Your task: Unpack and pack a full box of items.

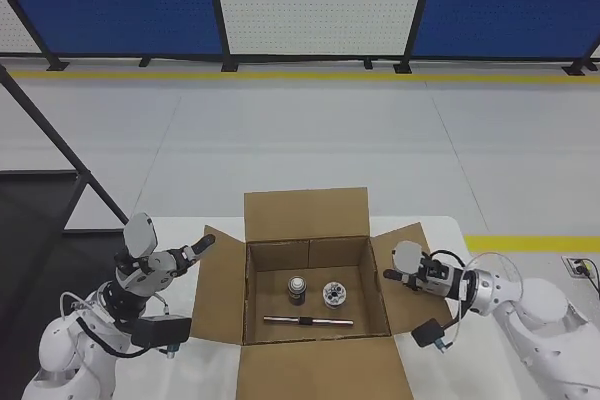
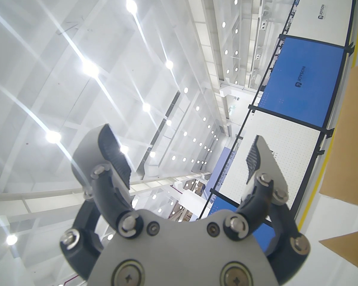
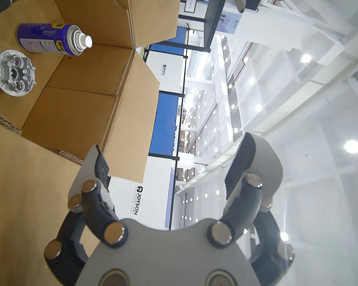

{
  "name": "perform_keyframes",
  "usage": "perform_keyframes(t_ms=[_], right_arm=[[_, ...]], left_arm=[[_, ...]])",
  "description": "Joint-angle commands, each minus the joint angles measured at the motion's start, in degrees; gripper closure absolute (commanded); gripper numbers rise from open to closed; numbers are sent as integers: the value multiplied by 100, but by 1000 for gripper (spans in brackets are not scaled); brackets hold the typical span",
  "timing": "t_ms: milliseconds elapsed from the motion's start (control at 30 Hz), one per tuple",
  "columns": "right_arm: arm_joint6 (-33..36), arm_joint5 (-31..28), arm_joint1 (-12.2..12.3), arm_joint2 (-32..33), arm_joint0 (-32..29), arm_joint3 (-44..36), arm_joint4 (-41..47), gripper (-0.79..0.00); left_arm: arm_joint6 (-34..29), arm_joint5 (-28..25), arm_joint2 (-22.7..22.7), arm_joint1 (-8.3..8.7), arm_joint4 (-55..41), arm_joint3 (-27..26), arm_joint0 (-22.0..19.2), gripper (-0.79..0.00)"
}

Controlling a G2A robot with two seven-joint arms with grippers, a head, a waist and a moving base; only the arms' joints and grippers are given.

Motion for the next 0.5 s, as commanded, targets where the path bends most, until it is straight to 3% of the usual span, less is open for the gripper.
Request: perform_keyframes(t_ms=[0,467], right_arm=[[-16,152,-19,-7,-22,211,108,-785],[-726,1101,-303,-285,102,1576,1288,-785]], left_arm=[[0,0,0,0,0,0,0,-785],[0,0,0,0,0,0,0,-785]])
